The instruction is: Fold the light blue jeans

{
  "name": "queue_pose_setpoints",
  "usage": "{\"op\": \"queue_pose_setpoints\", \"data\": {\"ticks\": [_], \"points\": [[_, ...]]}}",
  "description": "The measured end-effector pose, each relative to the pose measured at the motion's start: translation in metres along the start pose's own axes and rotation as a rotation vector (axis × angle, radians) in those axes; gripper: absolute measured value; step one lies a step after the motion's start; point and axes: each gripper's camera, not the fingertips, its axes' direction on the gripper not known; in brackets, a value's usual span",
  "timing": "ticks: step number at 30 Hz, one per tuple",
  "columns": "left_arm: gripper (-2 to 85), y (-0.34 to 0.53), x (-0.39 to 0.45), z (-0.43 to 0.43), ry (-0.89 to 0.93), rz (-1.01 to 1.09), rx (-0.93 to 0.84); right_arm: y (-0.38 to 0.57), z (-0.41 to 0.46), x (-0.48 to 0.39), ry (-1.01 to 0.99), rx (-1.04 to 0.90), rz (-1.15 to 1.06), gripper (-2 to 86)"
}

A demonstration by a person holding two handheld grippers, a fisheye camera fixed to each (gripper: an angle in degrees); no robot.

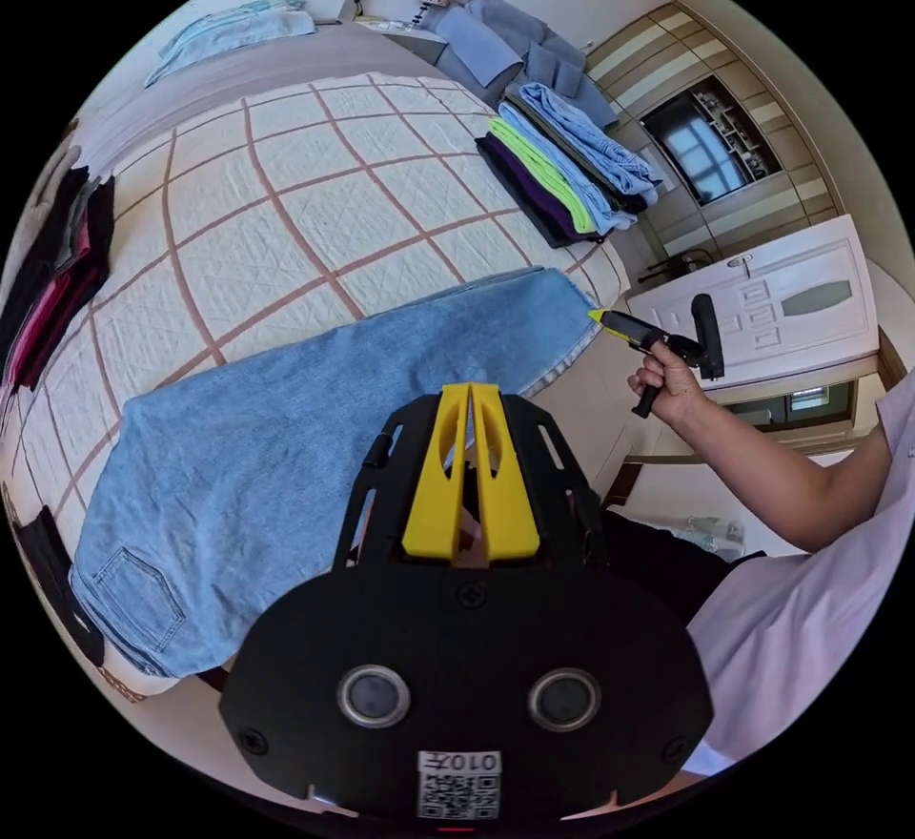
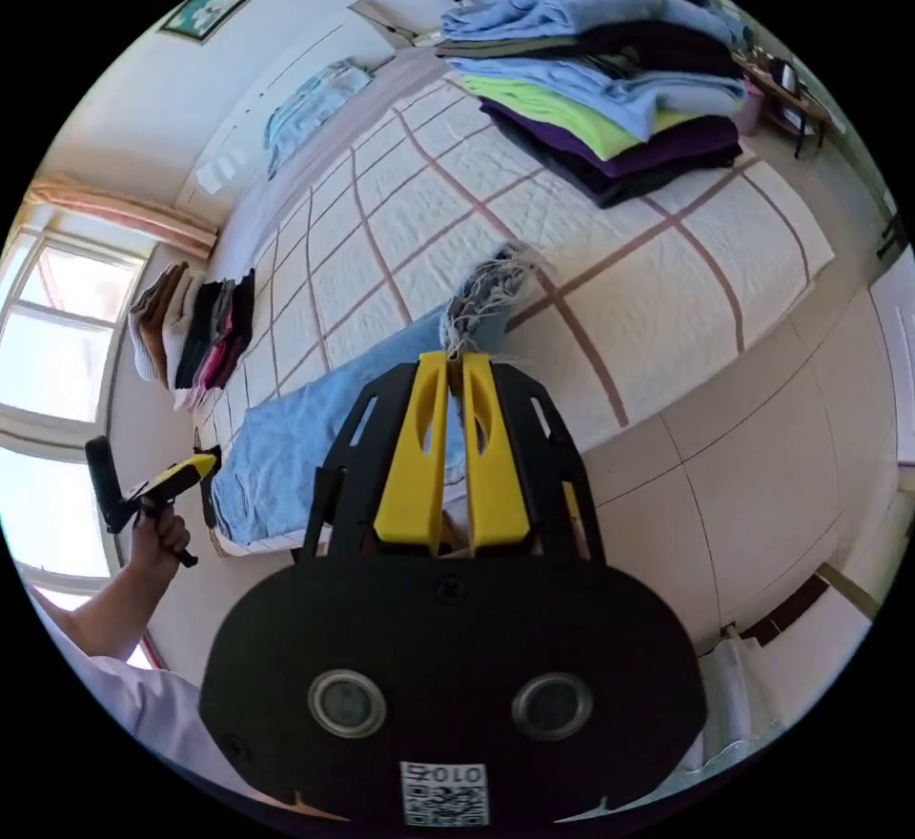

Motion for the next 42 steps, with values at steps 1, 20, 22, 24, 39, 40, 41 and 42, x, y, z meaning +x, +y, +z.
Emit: {"op": "queue_pose_setpoints", "data": {"ticks": [1, 20, 22, 24, 39, 40, 41, 42], "points": [[-0.2, 0.013, -0.015, -0.014, -0.009, -0.021, 0.022, -0.002, -0.008, -0.041, 0.014, 0.001, -0.100, 4.5], [2.1, 0.231, -0.243, -0.080, 0.034, -0.525, 0.184, 0.127, 0.238, -0.486, 0.066, -0.489, -1.059, 4.9], [3.2, 0.224, -0.245, -0.063, 0.085, -0.502, 0.158, 0.128, 0.228, -0.488, 0.043, -0.496, -1.105, 5.0], [3.8, 0.214, -0.243, -0.050, 0.094, -0.475, 0.127, 0.131, 0.221, -0.489, 0.022, -0.461, -1.149, 5.4], [3.9, 0.158, -0.166, 0.009, -0.100, 0.029, -0.031, 0.039, 0.124, -0.440, 0.271, -0.225, -1.076, 7.4], [3.9, 0.160, -0.162, 0.018, -0.104, 0.044, -0.065, 0.033, 0.130, -0.443, 0.300, -0.242, -1.103, 7.4], [3.9, 0.162, -0.162, 0.023, -0.107, 0.042, -0.084, 0.031, 0.138, -0.448, 0.309, -0.269, -1.143, 7.3], [3.9, 0.165, -0.164, 0.033, -0.104, 0.024, -0.112, 0.032, 0.143, -0.451, 0.317, -0.283, -1.164, 7.3]]}}
